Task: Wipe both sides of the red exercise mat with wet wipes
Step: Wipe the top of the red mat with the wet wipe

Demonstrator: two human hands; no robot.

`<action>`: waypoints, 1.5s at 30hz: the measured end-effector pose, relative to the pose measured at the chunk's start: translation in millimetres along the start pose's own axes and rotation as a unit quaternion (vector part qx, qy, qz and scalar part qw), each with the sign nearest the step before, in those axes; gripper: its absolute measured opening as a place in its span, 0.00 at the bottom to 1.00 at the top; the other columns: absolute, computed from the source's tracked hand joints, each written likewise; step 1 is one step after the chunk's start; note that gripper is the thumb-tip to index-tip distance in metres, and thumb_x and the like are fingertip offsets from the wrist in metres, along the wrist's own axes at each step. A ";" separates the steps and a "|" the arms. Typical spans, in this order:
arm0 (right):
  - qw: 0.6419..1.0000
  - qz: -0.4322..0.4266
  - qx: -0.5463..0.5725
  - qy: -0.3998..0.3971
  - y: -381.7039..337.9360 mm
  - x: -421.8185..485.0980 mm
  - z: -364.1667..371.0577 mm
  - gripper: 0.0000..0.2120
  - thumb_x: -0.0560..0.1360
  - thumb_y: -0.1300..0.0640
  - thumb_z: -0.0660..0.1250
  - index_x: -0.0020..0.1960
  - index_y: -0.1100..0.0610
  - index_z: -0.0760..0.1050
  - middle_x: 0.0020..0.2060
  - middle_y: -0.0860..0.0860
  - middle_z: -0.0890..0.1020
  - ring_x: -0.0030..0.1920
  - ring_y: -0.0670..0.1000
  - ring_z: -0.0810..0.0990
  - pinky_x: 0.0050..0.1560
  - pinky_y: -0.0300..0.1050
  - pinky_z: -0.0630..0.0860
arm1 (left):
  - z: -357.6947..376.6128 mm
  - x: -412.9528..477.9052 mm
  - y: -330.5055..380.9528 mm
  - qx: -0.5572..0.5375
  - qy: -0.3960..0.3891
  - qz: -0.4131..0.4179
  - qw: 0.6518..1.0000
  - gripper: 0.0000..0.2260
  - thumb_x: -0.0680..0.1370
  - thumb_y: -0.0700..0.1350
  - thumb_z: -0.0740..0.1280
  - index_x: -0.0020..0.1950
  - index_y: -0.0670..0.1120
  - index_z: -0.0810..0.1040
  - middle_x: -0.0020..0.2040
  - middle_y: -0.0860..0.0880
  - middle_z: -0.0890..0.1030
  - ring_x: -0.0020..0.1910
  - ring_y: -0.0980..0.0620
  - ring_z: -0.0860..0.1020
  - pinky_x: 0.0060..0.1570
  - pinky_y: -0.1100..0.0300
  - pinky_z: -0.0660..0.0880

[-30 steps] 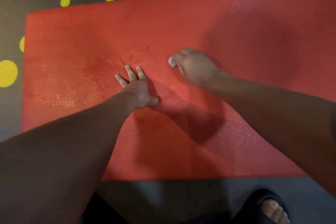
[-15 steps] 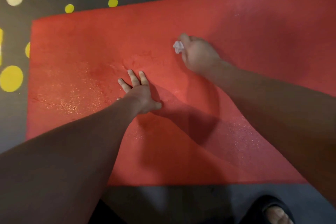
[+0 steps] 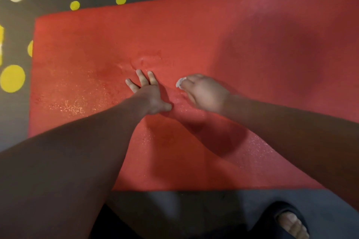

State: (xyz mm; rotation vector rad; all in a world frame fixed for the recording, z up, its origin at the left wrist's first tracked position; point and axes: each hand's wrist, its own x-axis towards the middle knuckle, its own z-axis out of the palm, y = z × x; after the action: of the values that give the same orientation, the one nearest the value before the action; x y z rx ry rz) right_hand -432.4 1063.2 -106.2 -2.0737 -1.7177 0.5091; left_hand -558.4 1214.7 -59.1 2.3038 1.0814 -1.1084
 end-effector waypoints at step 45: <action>0.862 0.272 0.426 0.032 -92.2 -82.3 -62.0 0.08 0.79 0.54 0.69 0.54 0.58 0.80 0.42 0.45 0.81 0.41 0.39 0.77 0.44 0.33 0.73 | 45.4 -118.1 7.0 -0.677 -0.046 0.140 0.722 0.12 0.85 0.42 0.56 0.50 0.49 0.79 0.46 0.50 0.85 0.50 0.49 0.83 0.48 0.53 0.80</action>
State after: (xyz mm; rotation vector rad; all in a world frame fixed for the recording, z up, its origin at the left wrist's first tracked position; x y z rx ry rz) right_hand -492.6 993.1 -3.3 -1.7921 -0.6004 1.1063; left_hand -622.9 1126.1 4.6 1.0930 0.9152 -0.0795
